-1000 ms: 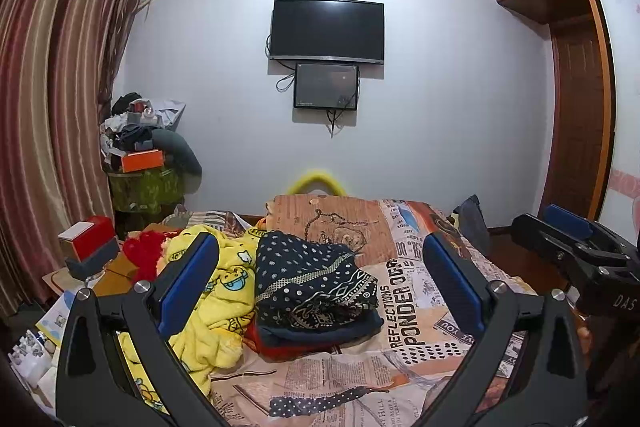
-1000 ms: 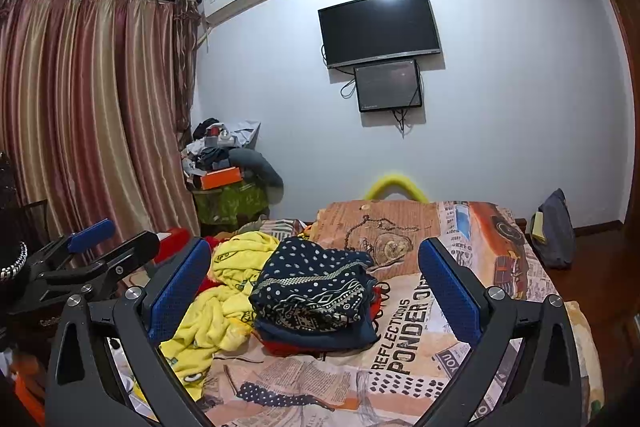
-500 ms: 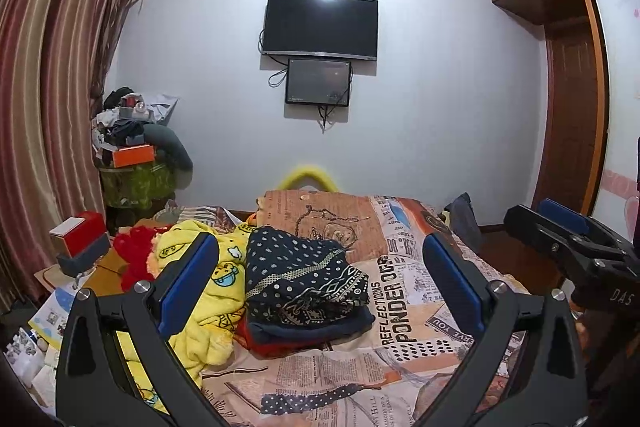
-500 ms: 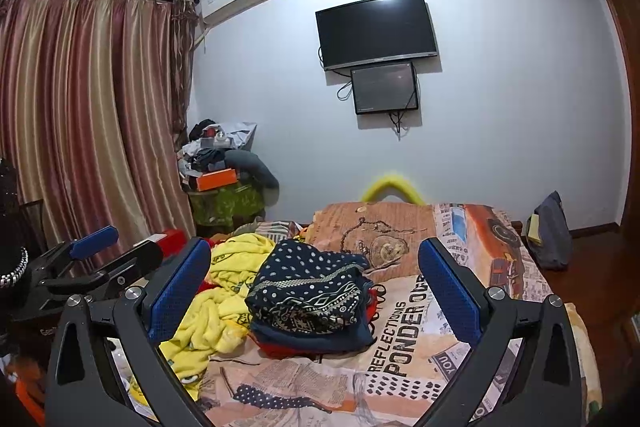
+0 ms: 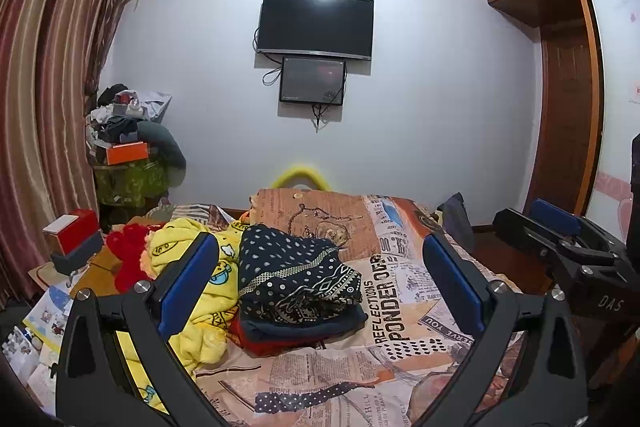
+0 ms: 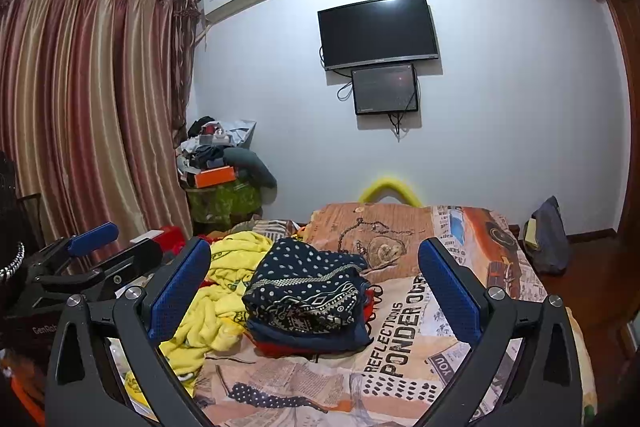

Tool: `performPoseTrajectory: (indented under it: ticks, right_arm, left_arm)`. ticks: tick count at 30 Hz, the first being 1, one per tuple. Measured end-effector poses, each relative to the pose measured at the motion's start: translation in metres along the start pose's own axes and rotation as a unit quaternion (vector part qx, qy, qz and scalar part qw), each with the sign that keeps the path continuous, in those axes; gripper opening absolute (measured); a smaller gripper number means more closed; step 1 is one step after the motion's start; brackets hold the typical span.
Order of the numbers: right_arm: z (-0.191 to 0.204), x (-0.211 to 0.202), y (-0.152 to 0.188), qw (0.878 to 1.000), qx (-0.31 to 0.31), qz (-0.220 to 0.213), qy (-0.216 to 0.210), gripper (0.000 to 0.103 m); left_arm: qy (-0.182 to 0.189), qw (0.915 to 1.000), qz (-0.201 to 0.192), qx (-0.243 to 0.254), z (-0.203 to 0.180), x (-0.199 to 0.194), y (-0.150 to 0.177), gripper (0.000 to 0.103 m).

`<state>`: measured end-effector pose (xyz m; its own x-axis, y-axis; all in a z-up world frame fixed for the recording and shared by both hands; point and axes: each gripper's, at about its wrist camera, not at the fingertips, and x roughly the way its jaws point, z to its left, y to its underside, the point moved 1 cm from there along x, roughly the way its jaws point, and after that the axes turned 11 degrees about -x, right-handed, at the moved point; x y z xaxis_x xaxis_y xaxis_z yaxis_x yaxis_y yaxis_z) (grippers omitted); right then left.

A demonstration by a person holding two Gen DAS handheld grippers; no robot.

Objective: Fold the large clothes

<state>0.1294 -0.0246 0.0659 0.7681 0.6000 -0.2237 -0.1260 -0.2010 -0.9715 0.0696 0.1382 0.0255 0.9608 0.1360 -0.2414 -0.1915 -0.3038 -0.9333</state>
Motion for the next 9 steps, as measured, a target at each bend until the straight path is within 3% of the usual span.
performPoseTrajectory:
  ticks: [9]
  right_arm:
    - [0.0003, 0.0015, -0.0003, 1.000, 0.000, 0.003, 0.001, 0.103]
  left_arm:
    - [0.002, 0.9999, 0.009, -0.007, 0.0037, 0.0043, 0.0012, 0.102]
